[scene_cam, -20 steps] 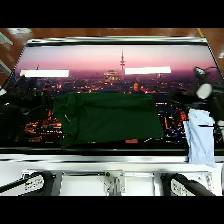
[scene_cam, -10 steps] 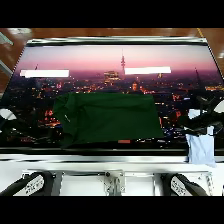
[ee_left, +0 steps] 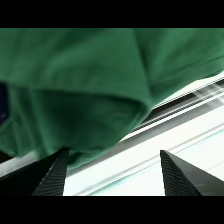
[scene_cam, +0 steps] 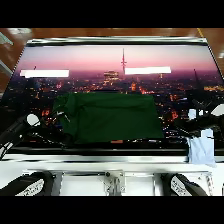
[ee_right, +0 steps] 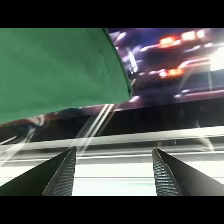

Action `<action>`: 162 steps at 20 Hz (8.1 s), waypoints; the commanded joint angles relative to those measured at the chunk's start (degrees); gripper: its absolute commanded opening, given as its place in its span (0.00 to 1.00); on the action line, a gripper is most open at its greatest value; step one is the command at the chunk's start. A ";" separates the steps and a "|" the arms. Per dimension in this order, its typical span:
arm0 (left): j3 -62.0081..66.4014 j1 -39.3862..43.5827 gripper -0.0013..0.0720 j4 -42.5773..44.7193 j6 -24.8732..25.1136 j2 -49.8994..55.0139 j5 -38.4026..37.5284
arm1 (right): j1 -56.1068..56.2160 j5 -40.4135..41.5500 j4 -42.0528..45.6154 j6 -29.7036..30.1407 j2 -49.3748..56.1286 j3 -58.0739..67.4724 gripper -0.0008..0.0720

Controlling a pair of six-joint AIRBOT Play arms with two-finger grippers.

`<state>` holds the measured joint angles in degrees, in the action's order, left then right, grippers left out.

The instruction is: Fold the shirts.

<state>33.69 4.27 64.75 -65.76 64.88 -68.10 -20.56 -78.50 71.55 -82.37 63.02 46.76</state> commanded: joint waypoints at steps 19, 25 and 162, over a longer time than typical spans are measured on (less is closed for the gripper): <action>1.14 5.51 0.07 10.10 -11.52 -0.09 3.34 | -0.04 4.94 -6.08 -1.44 8.44 -2.97 0.93; 1.36 5.51 0.07 5.79 -11.52 -4.59 3.37 | 6.38 12.59 -9.77 -2.93 16.61 -2.97 0.93; 68.19 -13.66 0.07 -9.53 -14.93 -18.88 17.27 | 6.34 21.62 -20.04 10.56 -21.07 40.87 0.09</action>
<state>86.78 -9.32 54.96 -77.91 52.03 -58.61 -14.22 -59.64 50.39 -69.82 47.83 71.22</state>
